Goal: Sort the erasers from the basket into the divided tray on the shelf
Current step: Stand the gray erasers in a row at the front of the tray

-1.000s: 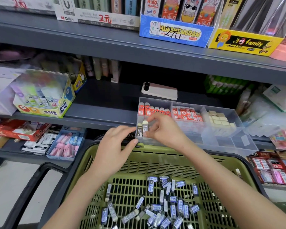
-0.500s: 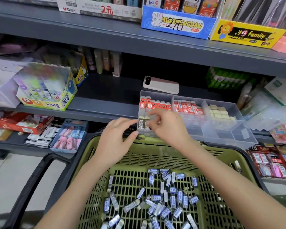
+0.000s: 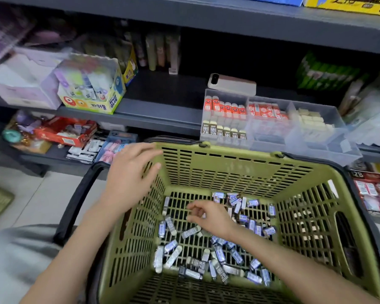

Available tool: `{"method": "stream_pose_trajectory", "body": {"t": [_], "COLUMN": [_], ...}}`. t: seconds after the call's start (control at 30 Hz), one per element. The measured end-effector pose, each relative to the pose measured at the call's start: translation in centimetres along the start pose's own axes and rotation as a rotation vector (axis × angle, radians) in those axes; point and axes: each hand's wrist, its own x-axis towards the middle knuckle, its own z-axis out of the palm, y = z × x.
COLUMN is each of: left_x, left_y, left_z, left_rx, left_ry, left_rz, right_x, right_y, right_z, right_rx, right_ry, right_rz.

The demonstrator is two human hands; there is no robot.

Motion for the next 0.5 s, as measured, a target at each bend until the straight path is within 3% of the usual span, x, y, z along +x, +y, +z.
{"method": "stream_pose_trajectory", "body": {"t": [0.23, 0.33, 0.4, 0.5], "left_x": [-4.0, -4.4, -4.2, -4.0], "left_y": [-1.3, -1.3, -1.3, -1.3], "left_z": [-0.6, -0.5, -0.5, -0.4], "left_rx": [-0.012, 0.014, 0.002, -0.031], "left_ry": [-0.053, -0.068, -0.063, -0.069], "left_rz": [-0.049, -0.045, -0.062, -0.088], "right_x": [6.4, 7.4, 7.8, 7.1], "right_y": [0.5, 0.8, 1.4, 2.4], "right_z": [5.5, 6.3, 6.2, 5.1], "right_rx": [-0.552, -0.731, -0.727, -0.439], "right_ry": [-0.042, -0.002, 0.013, 0.035], "right_rz": [-0.316, -0.371, -0.350, -0.200]}}
